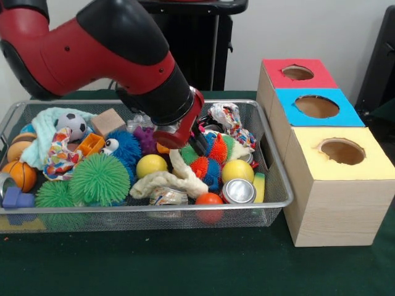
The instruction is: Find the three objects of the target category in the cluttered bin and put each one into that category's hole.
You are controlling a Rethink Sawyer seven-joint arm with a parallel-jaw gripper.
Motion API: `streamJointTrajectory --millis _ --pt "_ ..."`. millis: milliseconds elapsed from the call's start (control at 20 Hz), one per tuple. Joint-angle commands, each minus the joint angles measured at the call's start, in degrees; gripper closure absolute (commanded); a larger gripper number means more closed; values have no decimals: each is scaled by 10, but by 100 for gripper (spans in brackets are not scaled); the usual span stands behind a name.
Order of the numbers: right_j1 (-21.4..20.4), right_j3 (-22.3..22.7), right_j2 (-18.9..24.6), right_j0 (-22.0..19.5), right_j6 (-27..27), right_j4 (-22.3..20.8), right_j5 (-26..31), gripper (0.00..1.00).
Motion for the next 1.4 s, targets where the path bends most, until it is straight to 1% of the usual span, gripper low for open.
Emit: streamJointTrajectory --millis 50,150,250,350,550,700,850,950,1050,1150,1250,1350,1400 --pt "-32 -94 0 6 -198 -26 130 100" --pt "-34 -111 1 6 -222 -33 147 100" --pt "-27 -127 0 5 -247 -43 159 100" --pt "-12 -146 0 2 -272 -54 159 100" --pt "10 -175 -8 -3 -347 -98 155 100" --pt "34 -206 -9 -5 -350 -93 142 100" --pt "53 -232 -13 -5 -363 -84 144 100" --pt "61 -241 -13 -6 -371 -76 143 100" --pt "64 -239 -15 -8 -404 -85 139 100" --pt "74 -247 -14 -9 -416 -80 135 100" --pt "77 -255 -17 -4 -409 -73 141 100" --pt "76 -253 -19 -4 -391 -65 133 100" --pt "74 -248 -21 -4 -385 -63 130 0"
